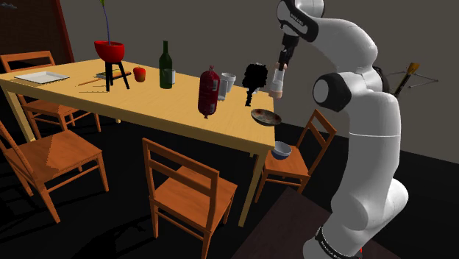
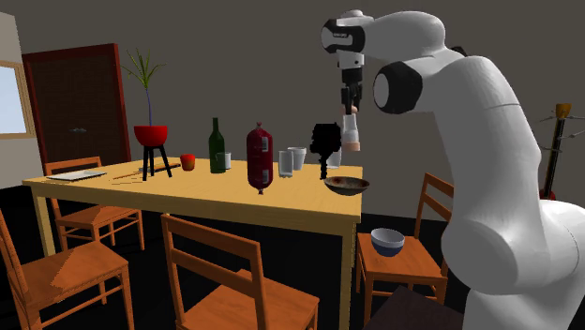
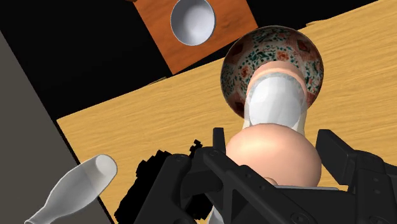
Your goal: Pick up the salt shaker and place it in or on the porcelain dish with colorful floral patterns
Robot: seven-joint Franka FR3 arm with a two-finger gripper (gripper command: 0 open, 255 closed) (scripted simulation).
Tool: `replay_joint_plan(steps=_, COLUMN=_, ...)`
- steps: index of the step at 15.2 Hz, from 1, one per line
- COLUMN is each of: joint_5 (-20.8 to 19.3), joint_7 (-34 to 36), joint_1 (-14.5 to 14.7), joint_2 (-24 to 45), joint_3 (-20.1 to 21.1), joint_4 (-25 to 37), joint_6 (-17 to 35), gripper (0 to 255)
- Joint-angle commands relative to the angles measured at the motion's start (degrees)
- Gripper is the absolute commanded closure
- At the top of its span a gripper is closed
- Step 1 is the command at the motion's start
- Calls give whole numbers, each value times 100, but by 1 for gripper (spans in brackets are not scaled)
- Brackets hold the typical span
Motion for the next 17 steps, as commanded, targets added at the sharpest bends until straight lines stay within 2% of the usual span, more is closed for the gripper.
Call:
replay_joint_plan(steps=1, joint_5=-78, joint_7=29, joint_1=102, joint_2=-279, joint_3=-13, joint_4=-623, joint_6=350, gripper=255)
replay_joint_plan(steps=8, joint_5=-249, joint_7=157, joint_1=293, joint_2=-819, joint_3=-8, joint_4=-2029, joint_6=1217, gripper=255)
replay_joint_plan(steps=17, joint_5=-369, joint_7=289, joint_1=400, joint_2=-1162, joint_3=4, joint_4=-3231, joint_6=2076, gripper=255)
